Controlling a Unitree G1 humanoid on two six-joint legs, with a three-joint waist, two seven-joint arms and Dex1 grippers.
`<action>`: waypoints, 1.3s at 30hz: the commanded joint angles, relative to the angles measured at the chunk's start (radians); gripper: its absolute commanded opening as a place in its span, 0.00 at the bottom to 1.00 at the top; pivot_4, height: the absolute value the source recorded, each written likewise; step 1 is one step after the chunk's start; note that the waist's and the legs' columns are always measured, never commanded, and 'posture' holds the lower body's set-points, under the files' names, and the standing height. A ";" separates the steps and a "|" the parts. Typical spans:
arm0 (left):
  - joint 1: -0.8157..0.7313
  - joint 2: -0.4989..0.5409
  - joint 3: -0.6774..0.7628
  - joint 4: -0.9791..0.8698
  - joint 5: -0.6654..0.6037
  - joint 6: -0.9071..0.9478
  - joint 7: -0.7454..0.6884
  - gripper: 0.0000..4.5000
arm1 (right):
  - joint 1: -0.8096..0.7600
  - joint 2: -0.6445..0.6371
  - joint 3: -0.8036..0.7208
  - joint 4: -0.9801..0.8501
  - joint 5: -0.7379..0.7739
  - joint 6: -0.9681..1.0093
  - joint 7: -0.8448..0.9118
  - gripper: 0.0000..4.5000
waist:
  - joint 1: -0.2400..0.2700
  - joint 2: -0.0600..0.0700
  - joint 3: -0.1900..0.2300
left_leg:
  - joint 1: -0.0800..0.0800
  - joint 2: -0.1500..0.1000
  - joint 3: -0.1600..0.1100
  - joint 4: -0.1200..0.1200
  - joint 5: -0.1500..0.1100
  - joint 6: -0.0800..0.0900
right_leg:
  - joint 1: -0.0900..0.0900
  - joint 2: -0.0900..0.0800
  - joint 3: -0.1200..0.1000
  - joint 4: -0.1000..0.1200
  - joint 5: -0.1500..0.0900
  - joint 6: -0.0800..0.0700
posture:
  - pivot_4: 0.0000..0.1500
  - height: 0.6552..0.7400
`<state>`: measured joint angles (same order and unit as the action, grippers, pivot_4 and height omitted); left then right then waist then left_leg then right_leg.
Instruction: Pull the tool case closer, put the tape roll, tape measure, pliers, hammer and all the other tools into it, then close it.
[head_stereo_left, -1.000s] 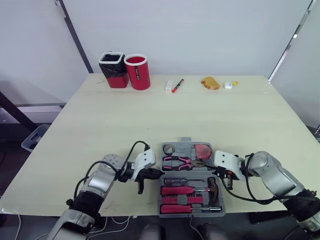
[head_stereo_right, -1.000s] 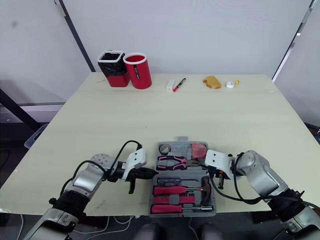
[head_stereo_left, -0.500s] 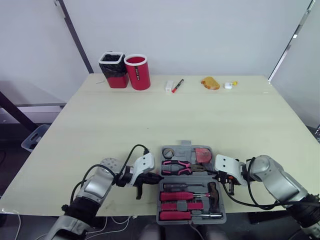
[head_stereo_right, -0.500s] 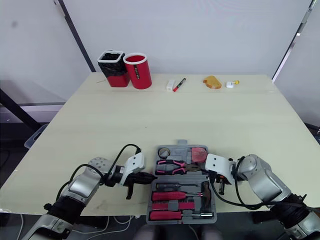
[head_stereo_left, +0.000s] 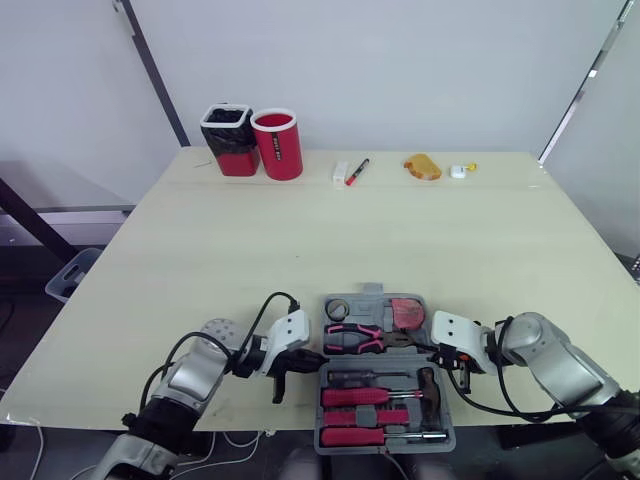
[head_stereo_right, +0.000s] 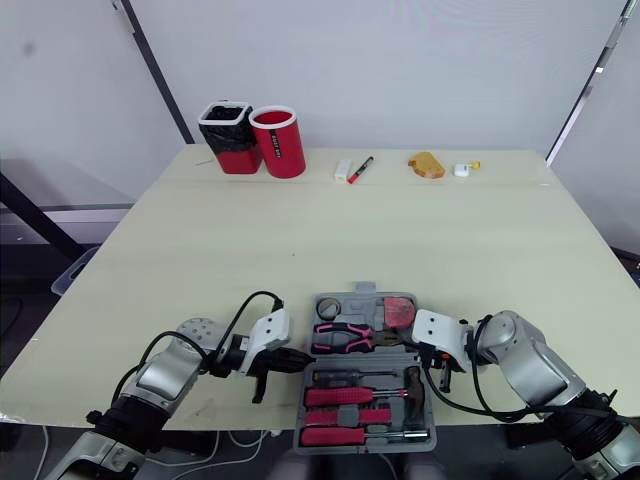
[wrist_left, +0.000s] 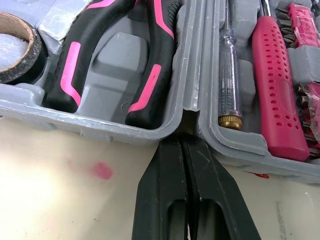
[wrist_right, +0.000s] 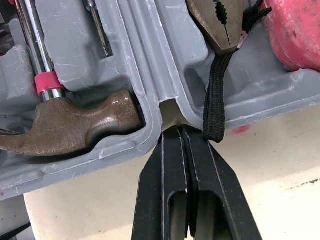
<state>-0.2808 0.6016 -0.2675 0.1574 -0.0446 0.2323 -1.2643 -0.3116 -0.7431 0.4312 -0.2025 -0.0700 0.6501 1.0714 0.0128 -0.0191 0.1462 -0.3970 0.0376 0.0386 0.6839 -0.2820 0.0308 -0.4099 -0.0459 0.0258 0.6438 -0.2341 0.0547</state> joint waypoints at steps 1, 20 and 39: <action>0.016 -0.002 -0.046 0.020 0.007 -0.004 -0.013 0.01 | 0.012 -0.008 0.000 -0.039 0.019 0.002 0.011 0.00 | 0.000 0.000 0.000 | 0.000 0.000 0.000 0.000 0.000 0.000 | 0.000 0.000 0.000 0.000 0.000 0.000 | 1.00 1.00; 0.035 -0.003 -0.048 -0.002 0.005 -0.010 0.002 0.01 | 0.019 -0.016 -0.008 -0.036 0.021 -0.002 0.007 0.00 | 0.001 0.001 -0.002 | 0.000 0.000 0.000 0.000 0.000 0.000 | 0.000 0.000 0.000 0.000 0.000 0.000 | 1.00 1.00; -0.061 -0.035 -0.037 0.100 0.030 0.005 0.059 0.01 | -0.044 0.040 -0.031 0.060 0.004 -0.065 -0.061 0.00 | 0.002 0.001 -0.002 | 0.004 0.000 0.001 0.002 0.003 0.002 | 0.003 0.000 0.000 0.001 0.001 -0.004 | 1.00 1.00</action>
<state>-0.3326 0.5833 -0.2802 0.2206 -0.0418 0.2405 -1.2406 -0.3339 -0.7164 0.4213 -0.1307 -0.0707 0.6081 1.0269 0.0150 -0.0183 0.1446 -0.3931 0.0375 0.0393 0.6861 -0.2793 0.0333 -0.4071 -0.0460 0.0263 0.6444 -0.2334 0.0510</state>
